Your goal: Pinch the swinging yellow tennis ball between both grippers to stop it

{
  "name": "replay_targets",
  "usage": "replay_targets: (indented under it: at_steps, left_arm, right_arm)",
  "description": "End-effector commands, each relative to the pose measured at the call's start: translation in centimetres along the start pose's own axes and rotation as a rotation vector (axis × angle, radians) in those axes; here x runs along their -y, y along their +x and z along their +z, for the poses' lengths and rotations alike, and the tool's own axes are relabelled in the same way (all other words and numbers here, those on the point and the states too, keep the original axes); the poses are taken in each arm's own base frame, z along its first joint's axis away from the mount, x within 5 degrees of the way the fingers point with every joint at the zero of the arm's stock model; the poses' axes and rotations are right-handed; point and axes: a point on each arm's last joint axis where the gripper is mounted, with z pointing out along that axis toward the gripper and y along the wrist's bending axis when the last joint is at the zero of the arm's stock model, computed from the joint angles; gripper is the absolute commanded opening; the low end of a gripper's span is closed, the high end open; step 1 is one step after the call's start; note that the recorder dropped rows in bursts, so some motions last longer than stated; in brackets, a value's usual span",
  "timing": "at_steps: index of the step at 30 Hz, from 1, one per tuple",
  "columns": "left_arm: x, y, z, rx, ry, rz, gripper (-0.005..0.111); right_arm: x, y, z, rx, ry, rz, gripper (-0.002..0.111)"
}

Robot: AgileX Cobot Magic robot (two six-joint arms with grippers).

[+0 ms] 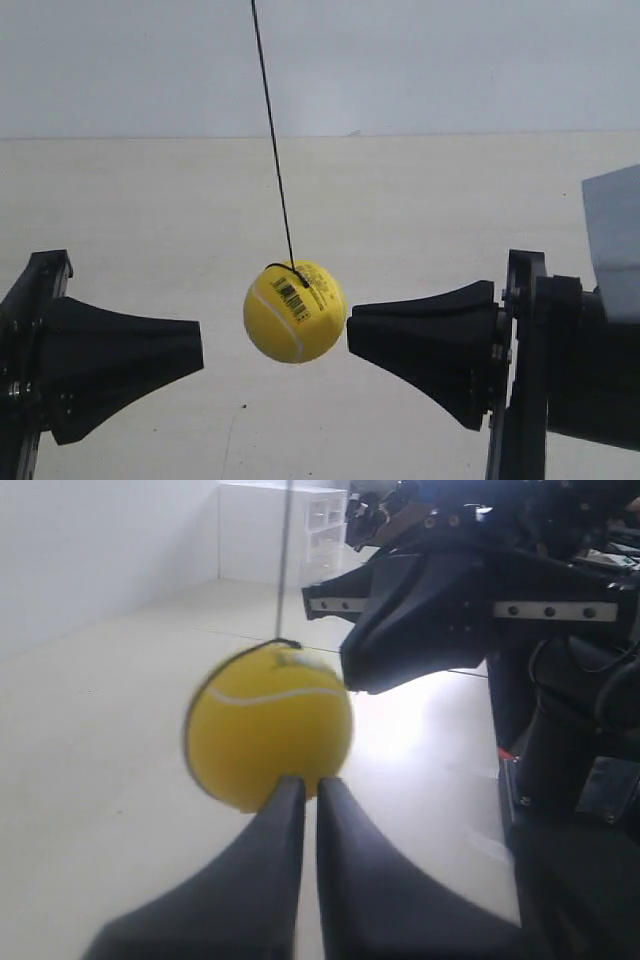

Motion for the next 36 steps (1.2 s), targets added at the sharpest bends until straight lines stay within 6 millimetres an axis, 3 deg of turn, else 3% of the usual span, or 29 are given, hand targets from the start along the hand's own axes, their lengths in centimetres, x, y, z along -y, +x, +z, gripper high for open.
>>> replay_targets:
  at_steps: [1,10,27,36]
  left_arm:
    - [0.4,-0.4,0.6,0.030,0.021,0.006,0.005]
    - [-0.5,-0.6,0.7,0.052,-0.087,0.028,0.005]
    - [-1.0,-0.4,0.6,0.026,-0.137,0.028,0.005]
    - [-0.3,-0.3,0.7,0.021,-0.068,0.024,0.005]
  right_arm:
    - [-0.1,-0.2,0.0,0.010,-0.019,-0.003,0.000]
    - [0.0,-0.3,0.0,0.017,-0.003,0.005,0.000]
    - [0.7,-0.6,0.0,0.050,0.075,-0.024,0.000]
    - [0.6,-0.5,0.0,0.041,0.068,-0.010,0.000]
